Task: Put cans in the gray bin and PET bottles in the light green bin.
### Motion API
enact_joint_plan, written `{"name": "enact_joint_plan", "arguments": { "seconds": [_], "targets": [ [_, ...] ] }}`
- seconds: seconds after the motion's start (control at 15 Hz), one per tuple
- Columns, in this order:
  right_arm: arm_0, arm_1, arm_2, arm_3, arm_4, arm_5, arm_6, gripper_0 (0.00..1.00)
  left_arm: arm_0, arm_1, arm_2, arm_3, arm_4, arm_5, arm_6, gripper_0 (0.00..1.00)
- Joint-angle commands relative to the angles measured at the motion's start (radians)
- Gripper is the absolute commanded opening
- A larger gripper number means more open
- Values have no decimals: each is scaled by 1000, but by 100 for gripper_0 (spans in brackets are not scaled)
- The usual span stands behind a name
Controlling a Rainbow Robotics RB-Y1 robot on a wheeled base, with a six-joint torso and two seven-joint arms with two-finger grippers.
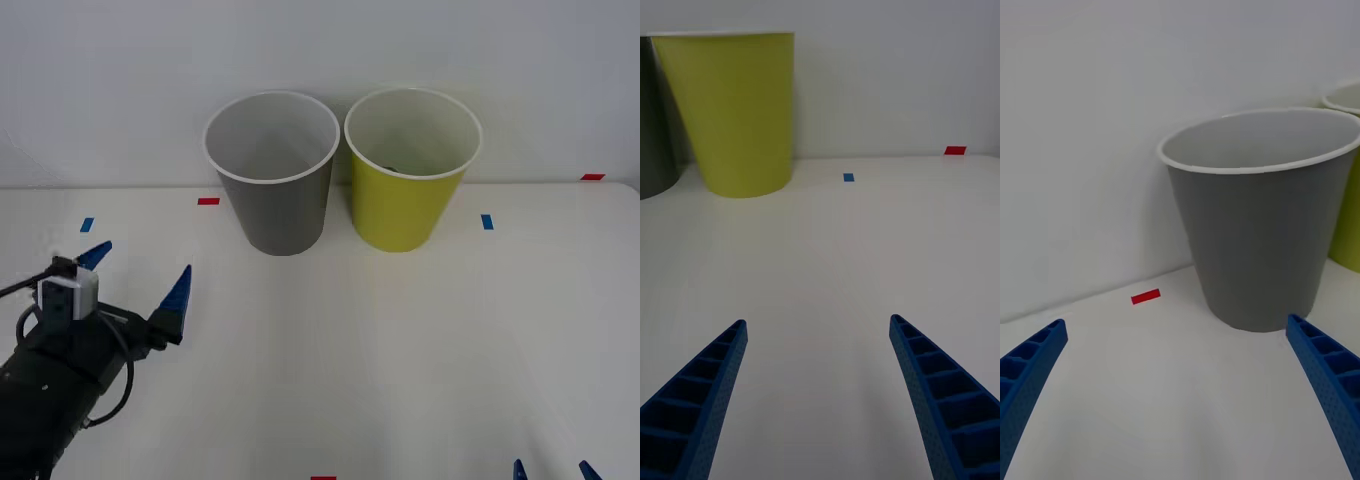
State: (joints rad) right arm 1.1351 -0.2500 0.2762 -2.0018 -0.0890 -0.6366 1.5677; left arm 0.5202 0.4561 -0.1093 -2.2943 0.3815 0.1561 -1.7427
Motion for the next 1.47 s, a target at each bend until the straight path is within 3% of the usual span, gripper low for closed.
{"name": "enact_joint_plan", "arguments": {
  "seconds": [0.07, 0.33, 0.6, 1.13, 1.47],
  "targets": [
    [0, 0, 0, 0, 0, 0, 0, 65, 109, -4, -69, 101, -53, -164, 9, 100],
    [0, 0, 0, 0, 0, 0, 0, 65, 172, -5, -93, 93, -62, -216, 8, 100],
    [0, 0, 0, 0, 0, 0, 0, 65, 291, -1, -115, 93, -159, -308, 8, 100],
    [0, 0, 0, 0, 0, 0, 0, 65, 531, -4, -89, 93, -168, -421, 32, 100],
    [0, 0, 0, 0, 0, 0, 0, 65, 563, -14, -90, 93, -193, -449, 126, 100]
  ]
}}
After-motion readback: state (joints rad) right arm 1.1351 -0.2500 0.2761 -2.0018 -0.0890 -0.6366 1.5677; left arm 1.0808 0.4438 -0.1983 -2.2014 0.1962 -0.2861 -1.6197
